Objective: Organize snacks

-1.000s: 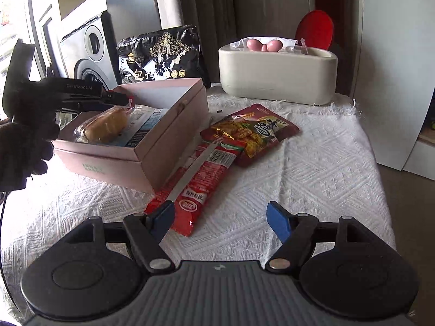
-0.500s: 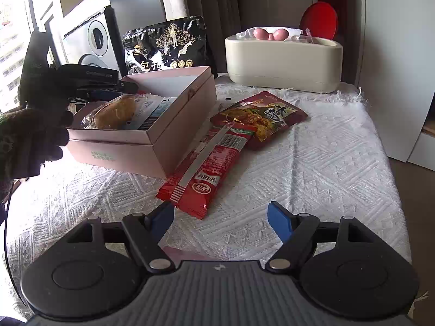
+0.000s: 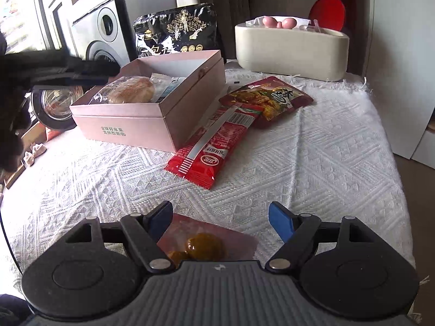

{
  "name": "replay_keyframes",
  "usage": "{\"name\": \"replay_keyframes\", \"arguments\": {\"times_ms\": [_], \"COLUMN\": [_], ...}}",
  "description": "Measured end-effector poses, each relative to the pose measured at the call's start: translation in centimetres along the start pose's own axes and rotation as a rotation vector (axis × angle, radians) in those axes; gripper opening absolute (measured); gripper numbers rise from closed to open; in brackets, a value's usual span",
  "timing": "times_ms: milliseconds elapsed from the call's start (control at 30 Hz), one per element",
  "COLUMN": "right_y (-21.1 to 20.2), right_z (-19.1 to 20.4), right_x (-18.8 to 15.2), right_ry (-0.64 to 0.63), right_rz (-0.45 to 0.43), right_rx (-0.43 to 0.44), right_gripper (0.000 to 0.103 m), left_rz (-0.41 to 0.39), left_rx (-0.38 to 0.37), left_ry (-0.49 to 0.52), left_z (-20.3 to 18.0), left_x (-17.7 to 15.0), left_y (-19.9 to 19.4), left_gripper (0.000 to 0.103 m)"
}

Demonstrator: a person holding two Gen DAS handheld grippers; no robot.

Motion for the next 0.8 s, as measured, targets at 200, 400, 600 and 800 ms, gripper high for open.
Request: {"name": "replay_keyframes", "arguments": {"times_ms": [200,400,600,800], "right_y": [3.6,6.2,3.6,-0.1], "right_z": [1.2,4.0,2.8,4.7], "right_x": [3.1,4.6,2.7,-0.6], "right_ry": [0.038,-0.054,-0.067,-0.053], "right_rz": [0.02,-0.005,0.04,0.098], "right_rx": [0.05,-0.02,0.01,0.211], "right_gripper": [0.078,0.069,0.044,0.03], "left_rz": [0.102,0.109,0.103,0.118], "left_rx": [0.032,0.079,0.082,0.016], "left_ry": [-0.03,-0.127,-0.17,-0.162], "left_z": [-0.7,1.8,2.7,1.0], "left_x": [-5.2,-6.4,-6.8,-7.2], "left_y": [1.3,0.4,-0.1,0.5], "left_gripper": [0.057,0.057,0.057,0.057]}}
Point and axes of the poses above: each gripper's, at about its wrist camera, not at the fingertips, and y roughly the way its jaws point, z to its left, x to its top, the point moved 8 cm from there along y, roughly the way its jaws point, and after that the axes turned 8 degrees about -x, right-handed, at the moved point
